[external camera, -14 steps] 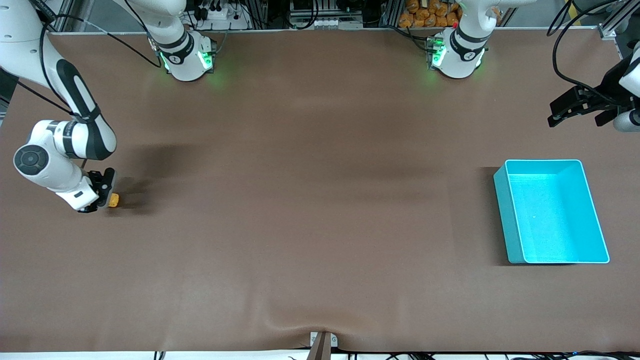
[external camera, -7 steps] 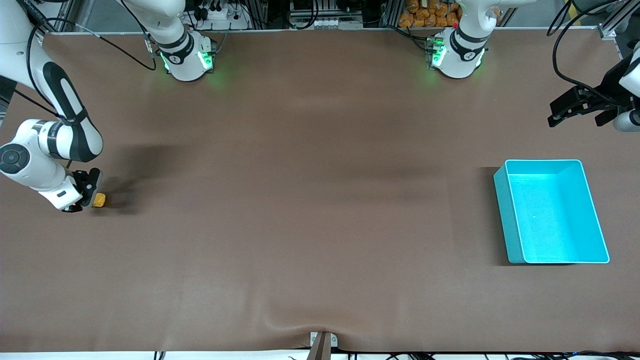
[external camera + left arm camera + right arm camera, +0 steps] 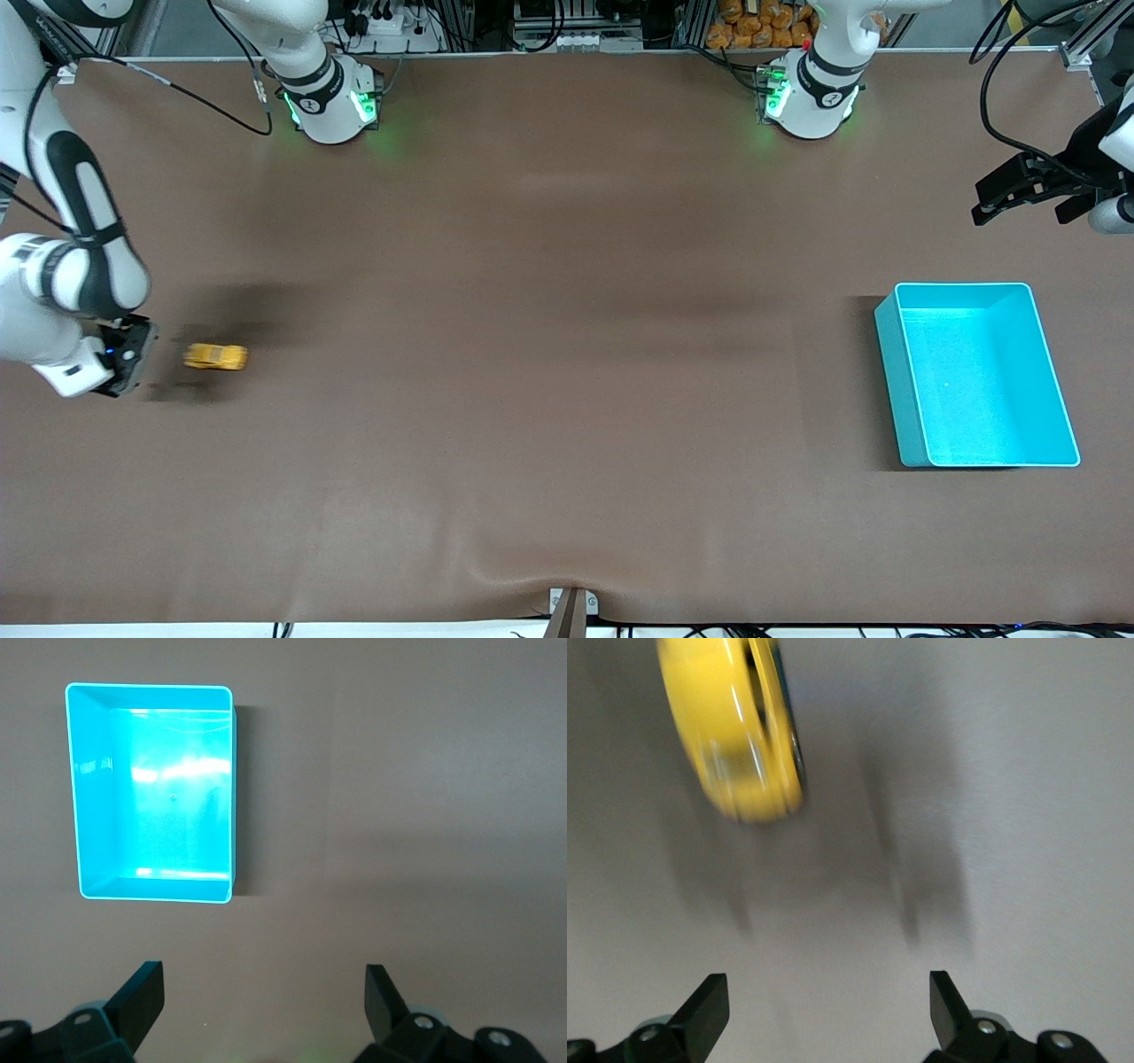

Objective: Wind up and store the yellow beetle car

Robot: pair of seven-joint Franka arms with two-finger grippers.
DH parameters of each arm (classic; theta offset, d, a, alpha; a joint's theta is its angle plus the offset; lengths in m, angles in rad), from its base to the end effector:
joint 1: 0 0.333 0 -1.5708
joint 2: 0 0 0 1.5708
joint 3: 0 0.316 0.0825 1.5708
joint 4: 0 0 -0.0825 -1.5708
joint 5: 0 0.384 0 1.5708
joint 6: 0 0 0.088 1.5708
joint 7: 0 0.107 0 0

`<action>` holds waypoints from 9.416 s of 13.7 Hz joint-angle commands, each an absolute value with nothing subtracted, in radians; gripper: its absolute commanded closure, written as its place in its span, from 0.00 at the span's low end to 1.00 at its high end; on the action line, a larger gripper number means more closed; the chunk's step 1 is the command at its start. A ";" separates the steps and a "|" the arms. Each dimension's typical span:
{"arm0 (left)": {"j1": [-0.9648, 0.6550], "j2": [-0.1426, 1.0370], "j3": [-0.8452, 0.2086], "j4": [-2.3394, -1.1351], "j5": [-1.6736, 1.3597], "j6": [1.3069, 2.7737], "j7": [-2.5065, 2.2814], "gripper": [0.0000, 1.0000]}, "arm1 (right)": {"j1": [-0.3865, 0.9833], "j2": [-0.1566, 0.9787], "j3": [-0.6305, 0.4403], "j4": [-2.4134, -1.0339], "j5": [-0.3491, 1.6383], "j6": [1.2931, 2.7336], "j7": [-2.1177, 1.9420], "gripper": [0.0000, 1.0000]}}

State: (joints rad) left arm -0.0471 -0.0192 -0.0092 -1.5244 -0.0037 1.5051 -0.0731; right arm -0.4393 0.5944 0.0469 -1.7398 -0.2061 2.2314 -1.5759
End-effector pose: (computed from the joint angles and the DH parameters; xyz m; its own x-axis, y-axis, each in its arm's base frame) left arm 0.5413 -0.0310 0.6510 0.9999 0.0166 -0.0004 0.0166 -0.9999 0.0035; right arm 0.6035 -0.2593 0.2279 0.2478 0.9611 -0.1216 0.9592 -0.2611 -0.1088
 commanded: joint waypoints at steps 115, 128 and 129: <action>0.314 0.258 -0.208 -1.878 0.249 2.139 0.092 0.00 | 0.074 -0.066 -0.058 -1.459 -0.015 1.424 -0.041 0.00; -0.058 -0.005 -0.069 -1.714 0.078 1.654 -0.042 0.00 | 0.063 -0.064 -0.058 -1.457 -0.003 1.430 -0.084 0.00; -0.058 -0.006 -0.068 -1.680 0.054 1.610 -0.028 0.00 | 0.064 -0.064 -0.058 -1.457 -0.003 1.427 -0.084 0.00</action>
State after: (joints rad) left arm -0.0468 -0.0077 -0.0848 -1.7501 0.0954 1.6905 -0.0675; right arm 0.0634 -0.0762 -0.0575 -1.4841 -0.0006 1.4415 -0.0732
